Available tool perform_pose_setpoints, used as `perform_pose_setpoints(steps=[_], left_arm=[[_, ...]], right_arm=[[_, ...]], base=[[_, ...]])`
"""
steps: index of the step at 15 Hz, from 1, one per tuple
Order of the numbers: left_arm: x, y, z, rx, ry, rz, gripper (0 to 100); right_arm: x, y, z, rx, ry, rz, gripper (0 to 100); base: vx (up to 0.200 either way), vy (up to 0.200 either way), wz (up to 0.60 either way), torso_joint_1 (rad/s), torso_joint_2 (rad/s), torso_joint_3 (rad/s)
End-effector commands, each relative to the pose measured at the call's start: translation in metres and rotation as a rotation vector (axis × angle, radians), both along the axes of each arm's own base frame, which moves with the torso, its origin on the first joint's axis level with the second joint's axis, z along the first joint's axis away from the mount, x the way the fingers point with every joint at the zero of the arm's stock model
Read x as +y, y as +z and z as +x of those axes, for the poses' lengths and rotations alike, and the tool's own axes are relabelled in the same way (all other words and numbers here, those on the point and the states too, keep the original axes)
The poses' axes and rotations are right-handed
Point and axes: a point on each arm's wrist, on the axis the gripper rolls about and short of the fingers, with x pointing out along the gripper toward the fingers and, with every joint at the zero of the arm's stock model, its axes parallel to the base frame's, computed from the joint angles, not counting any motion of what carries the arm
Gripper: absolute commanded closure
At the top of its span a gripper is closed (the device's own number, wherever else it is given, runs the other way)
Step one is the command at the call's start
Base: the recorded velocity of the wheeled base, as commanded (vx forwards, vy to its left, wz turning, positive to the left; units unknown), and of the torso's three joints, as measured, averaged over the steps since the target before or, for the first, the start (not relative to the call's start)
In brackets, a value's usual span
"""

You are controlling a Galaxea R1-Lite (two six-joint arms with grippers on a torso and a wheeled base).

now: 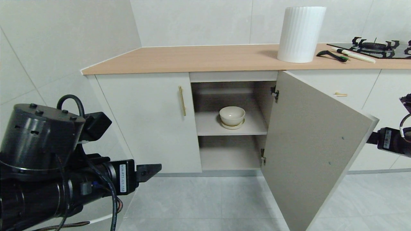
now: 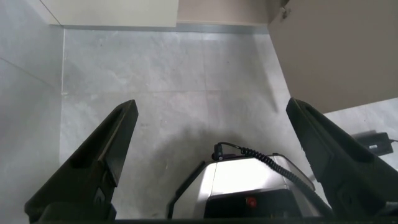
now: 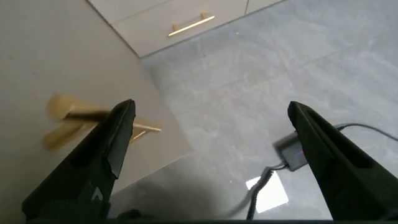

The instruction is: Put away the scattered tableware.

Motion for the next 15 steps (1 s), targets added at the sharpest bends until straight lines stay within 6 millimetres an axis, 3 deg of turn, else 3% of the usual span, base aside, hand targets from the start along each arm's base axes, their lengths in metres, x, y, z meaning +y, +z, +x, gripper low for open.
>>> perform_pose_setpoints(steps=[1,6,15], left_arm=[[0.0,0.0,0.0,0.0,0.0,0.0,0],[0.0,0.0,0.0,-0.002,0.0,-0.001,0],[0.003,0.006,-0.004,-0.026,-0.001,-0.017,0]], right_arm=[[0.01,-0.006,0.006,0.015,0.028,0.021,0],[0.033,-0.008,0.005,0.011,0.077,0.075,0],[0.094,-0.017,0.008,0.02,0.272,0.123,0]], base=[[0.0,0.0,0.0,0.0,0.0,0.0],[0.0,0.0,0.0,0.0,0.0,0.0],[0.0,0.0,0.0,0.0,0.0,0.0]])
